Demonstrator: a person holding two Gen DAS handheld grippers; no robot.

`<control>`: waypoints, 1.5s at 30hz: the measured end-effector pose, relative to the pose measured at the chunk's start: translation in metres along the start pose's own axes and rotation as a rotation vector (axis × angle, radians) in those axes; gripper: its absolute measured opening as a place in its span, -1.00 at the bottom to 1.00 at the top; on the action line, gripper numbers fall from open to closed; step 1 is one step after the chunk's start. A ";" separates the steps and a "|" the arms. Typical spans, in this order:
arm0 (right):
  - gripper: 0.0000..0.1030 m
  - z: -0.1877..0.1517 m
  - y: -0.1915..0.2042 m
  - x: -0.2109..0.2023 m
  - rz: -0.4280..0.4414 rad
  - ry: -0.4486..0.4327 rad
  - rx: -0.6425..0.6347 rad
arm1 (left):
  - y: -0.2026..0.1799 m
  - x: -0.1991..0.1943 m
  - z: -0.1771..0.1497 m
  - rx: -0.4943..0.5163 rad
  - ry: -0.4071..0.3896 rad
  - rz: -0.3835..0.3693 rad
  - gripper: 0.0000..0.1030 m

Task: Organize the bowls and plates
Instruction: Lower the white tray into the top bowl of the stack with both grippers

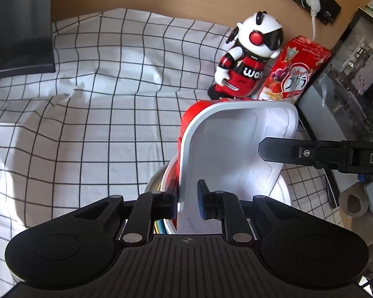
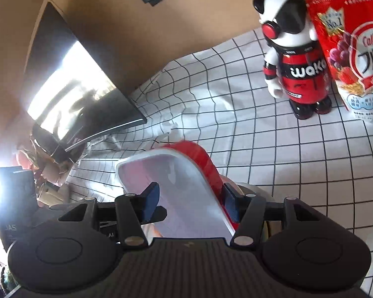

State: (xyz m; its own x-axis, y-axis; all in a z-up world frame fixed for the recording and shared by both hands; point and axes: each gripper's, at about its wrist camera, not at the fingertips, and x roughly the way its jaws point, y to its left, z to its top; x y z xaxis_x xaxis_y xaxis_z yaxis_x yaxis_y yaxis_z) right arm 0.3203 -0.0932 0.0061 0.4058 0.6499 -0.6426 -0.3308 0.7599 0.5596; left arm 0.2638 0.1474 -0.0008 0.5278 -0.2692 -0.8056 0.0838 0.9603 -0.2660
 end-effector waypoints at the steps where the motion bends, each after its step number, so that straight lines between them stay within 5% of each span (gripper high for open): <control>1: 0.10 -0.001 -0.001 -0.001 0.004 0.002 0.005 | 0.000 -0.003 0.000 -0.001 -0.006 -0.002 -0.66; 9: 0.10 -0.005 -0.002 -0.015 -0.074 -0.041 -0.026 | -0.005 -0.032 0.005 0.038 -0.098 0.057 -0.65; 18: 0.07 -0.029 -0.015 0.002 -0.187 0.063 -0.060 | 0.003 -0.009 -0.012 0.060 0.003 0.115 -0.65; 31: 0.07 -0.062 -0.013 0.018 -0.206 0.110 -0.003 | 0.011 -0.006 -0.017 0.078 -0.008 0.100 -0.60; 45: 0.02 -0.075 0.005 0.008 -0.333 -0.015 0.075 | 0.035 -0.004 -0.010 0.089 -0.024 -0.091 -0.67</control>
State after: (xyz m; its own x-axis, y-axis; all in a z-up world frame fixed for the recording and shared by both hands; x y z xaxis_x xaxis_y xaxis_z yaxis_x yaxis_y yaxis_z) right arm 0.2577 -0.0829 -0.0353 0.4938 0.3654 -0.7891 -0.1144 0.9268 0.3576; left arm 0.2561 0.1813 -0.0118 0.5343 -0.3543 -0.7674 0.2061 0.9351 -0.2882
